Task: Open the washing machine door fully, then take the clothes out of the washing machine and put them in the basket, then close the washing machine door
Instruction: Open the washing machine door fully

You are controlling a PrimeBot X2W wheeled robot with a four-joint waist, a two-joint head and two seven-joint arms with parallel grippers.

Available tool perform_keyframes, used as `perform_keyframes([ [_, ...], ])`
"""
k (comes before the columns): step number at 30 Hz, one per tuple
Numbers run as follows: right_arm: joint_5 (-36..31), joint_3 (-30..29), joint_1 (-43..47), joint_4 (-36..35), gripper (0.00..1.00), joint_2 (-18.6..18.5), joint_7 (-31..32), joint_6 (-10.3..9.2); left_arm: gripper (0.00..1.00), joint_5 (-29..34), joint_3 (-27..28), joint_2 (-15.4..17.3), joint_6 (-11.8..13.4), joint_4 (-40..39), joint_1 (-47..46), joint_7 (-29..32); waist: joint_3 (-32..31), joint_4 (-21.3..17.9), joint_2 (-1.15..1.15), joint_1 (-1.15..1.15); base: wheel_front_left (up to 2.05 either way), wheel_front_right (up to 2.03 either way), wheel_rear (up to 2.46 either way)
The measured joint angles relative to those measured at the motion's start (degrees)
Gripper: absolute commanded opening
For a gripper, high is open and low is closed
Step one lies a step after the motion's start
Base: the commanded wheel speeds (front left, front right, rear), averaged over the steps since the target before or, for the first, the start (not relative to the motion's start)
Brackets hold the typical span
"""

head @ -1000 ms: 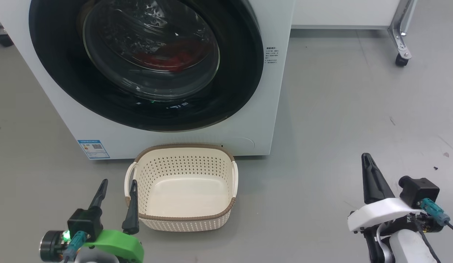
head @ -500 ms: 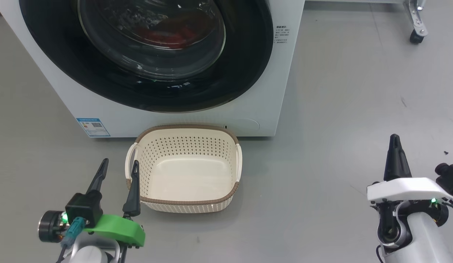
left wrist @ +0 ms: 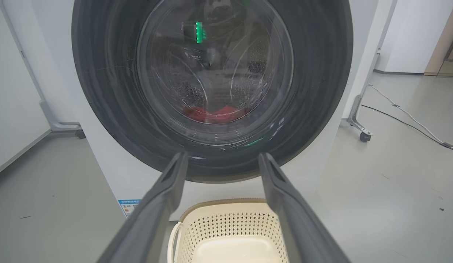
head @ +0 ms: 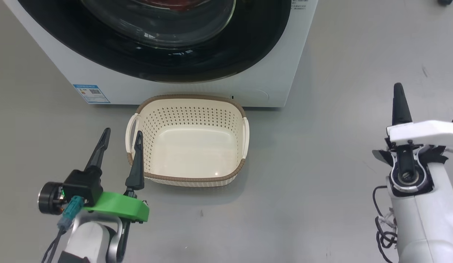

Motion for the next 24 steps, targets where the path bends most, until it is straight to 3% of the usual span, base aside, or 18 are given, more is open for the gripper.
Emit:
perform_keyframes([
  [12,12.44,-2.08,-14.39,0.47,0.00,-0.34,10.11,0.00,1.00,1.42,-0.64,-0.85,-0.94,-2.27,-5.89,-0.15,7.01,1.66,0.00,0.00,0.00,0.00,0.00],
  [24,16.70,-1.90,-26.88,2.92,0.00,-2.46,18.26,-0.08,1.00,2.56,-1.21,-1.85,-2.26,-4.31,-11.38,-0.16,13.20,3.97,0.00,0.00,0.00,0.00,0.00],
])
